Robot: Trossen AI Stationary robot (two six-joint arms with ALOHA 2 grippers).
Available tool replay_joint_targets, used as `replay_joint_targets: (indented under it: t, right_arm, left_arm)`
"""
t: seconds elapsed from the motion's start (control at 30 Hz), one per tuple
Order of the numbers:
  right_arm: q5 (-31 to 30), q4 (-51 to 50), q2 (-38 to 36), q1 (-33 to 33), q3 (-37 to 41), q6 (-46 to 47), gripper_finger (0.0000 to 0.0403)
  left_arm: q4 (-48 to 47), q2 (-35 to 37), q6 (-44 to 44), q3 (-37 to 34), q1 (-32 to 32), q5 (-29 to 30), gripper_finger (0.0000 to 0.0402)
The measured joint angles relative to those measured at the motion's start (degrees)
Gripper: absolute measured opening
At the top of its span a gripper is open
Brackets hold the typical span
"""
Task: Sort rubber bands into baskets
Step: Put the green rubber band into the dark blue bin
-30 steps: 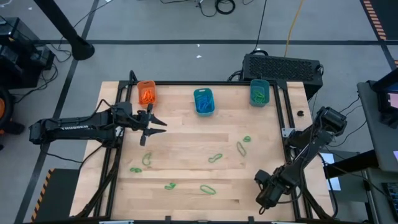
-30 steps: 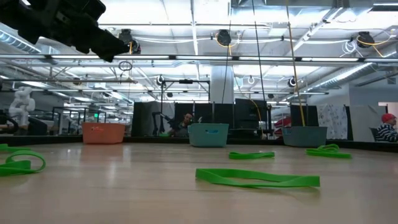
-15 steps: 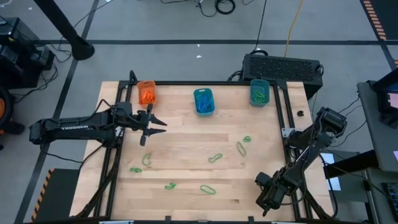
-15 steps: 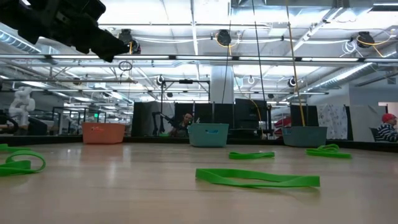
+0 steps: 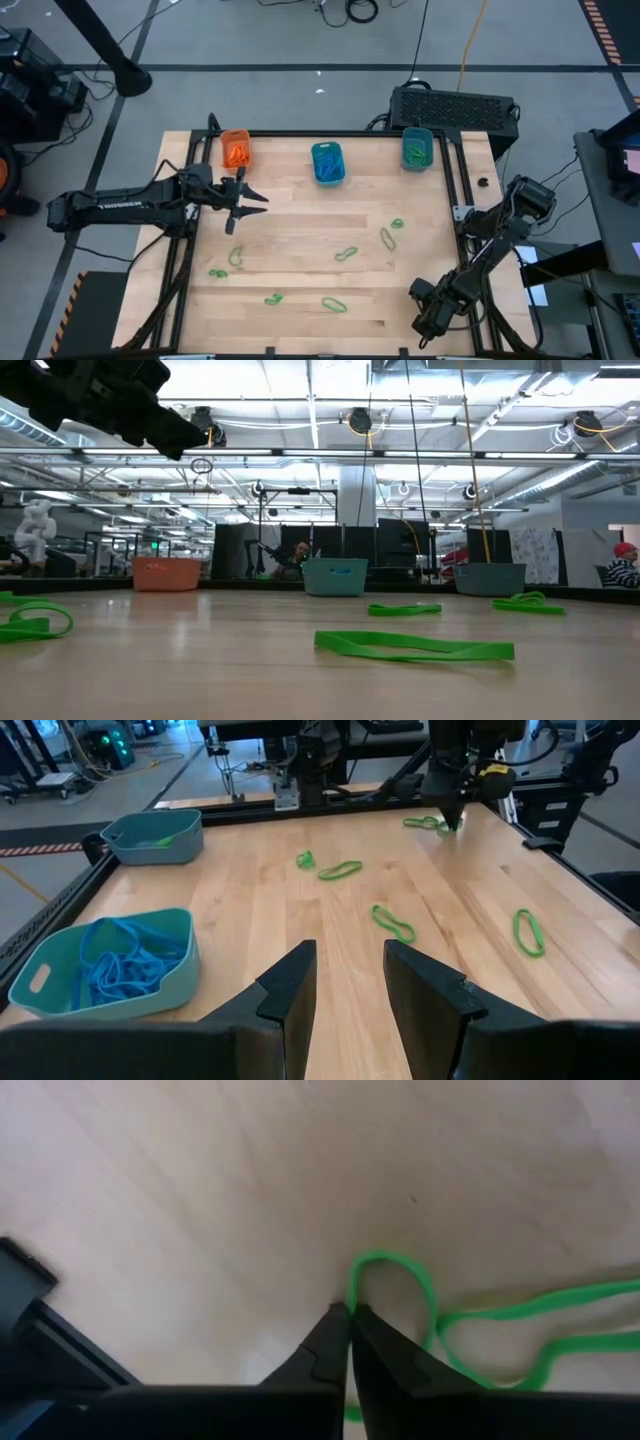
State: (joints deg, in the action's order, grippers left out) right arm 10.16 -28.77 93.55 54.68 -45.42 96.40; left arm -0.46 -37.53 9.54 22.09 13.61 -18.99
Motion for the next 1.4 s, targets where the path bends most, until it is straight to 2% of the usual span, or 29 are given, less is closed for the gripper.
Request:
replay_joint_targets:
  t: [0.13, 0.37, 0.5, 0.63, 0.8, 1.0, 1.13, 1.4]
  right_arm:
    - [-1.4, 0.1, -3.0, -0.7, 0.4, 0.2, 0.0004]
    - [-10.8, 1.8, -9.1, -2.0, 0.2, -1.6, 0.0001]
    - [-15.6, 1.4, -11.0, -4.0, 0.2, -6.6, 0.0001]
    - [-19.0, -1.7, -13.0, -9.1, 0.1, -13.4, 0.0001]
    - [-19.7, -6.6, -16.5, -19.7, 0.1, -23.2, 0.0000]
    - [-24.0, -11.5, -21.4, -35.1, 0.0, -37.5, 0.0000]
    - [-28.3, -14.0, -24.6, -47.3, 0.0, -46.0, 0.0000]
    - [-28.3, -12.6, -27.0, -74.5, -0.7, -65.2, 0.0000]
  left_arm:
    - [0.0, 0.0, 0.0, 0.0, 0.0, 0.0, 0.0128]
    - [0.0, 0.0, -0.1, 0.0, 0.0, 0.0, 0.0128]
    - [0.0, 0.0, -0.1, 0.0, 0.0, 0.1, 0.0128]
    - [0.0, 0.0, -0.1, 0.0, 0.0, 0.2, 0.0128]
    - [0.0, 0.0, -0.2, 0.0, 0.0, 0.2, 0.0128]
    - [0.0, 0.0, -0.2, 0.0, 0.0, 0.2, 0.0128]
    - [0.0, 0.0, -0.2, 0.0, 0.0, 0.3, 0.0128]
    - [0.2, 0.0, 3.8, 0.0, 0.0, 2.5, 0.0128]
